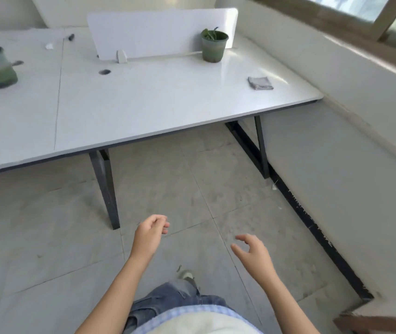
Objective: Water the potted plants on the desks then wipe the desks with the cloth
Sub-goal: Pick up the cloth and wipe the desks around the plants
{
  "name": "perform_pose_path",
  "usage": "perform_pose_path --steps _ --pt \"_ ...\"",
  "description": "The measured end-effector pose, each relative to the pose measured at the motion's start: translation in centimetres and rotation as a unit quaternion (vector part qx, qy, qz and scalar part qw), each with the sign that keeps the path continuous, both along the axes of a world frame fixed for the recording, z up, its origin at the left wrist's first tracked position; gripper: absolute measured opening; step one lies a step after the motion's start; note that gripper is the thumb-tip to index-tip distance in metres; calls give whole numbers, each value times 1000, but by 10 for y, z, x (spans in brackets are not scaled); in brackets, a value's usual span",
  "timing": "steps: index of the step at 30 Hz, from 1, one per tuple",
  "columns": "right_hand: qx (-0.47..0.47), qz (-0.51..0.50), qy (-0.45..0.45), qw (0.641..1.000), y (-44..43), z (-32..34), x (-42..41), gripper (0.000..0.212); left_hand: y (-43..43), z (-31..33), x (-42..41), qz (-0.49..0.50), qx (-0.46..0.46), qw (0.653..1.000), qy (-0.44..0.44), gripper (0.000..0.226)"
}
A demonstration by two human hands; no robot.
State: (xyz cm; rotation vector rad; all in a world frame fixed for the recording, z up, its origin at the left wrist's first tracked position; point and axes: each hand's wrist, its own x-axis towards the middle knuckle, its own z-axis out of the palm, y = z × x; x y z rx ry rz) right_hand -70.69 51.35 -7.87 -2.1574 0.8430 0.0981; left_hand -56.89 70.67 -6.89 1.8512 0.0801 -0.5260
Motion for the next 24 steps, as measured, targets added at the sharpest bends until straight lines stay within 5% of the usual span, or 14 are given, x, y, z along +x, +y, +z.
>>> perform_pose_path --steps 12,24 --pt "33 -61 60 996 -120 -7 99 34 -164 -20 111 -114 45 989 78 25" --pt "58 -120 -28 991 -350 7 221 29 -370 -9 212 -132 33 990 26 25"
